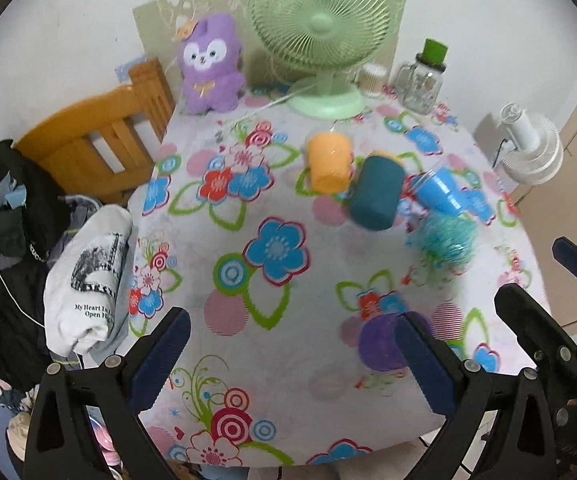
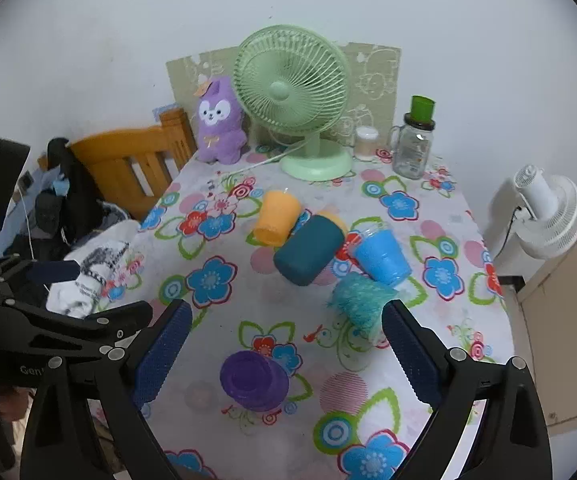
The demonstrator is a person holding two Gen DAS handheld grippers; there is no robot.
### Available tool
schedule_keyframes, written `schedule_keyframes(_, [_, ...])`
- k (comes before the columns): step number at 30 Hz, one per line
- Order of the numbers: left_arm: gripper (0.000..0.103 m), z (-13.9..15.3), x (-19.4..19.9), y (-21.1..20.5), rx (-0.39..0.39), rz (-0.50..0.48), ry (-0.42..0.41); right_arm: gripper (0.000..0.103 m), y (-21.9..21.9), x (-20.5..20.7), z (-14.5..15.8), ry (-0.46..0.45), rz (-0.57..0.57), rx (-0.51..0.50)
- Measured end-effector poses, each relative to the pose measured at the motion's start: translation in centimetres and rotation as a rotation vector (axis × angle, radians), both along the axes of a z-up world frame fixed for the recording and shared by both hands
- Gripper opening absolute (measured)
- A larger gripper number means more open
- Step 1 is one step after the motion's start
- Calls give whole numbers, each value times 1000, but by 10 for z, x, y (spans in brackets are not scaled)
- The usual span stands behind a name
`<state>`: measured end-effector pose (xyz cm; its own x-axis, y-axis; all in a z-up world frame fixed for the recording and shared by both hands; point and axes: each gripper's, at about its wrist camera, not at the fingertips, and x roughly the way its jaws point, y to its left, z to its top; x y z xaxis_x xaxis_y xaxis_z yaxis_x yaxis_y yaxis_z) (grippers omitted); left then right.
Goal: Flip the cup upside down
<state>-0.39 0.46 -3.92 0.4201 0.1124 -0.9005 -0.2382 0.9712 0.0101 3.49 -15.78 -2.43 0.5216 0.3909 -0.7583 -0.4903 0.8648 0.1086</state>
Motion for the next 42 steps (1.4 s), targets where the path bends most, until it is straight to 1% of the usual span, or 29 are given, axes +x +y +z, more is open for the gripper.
schedule_keyframes(7, [103, 28, -3, -18, 2, -4, -32, 97, -22, 4, 27, 10, -48, 20])
schedule_keyframes(16, [103, 50, -7, -33, 6, 8, -89, 97, -41, 3, 44, -7, -88, 54])
schedule_keyframes(26, [103, 60, -14, -40, 17, 31, -133, 97, -48, -1, 53, -33, -92, 56])
schedule_keyframes(42, [103, 66, -16, -47, 24, 35, -146, 97, -53, -1, 56, -33, -94, 58])
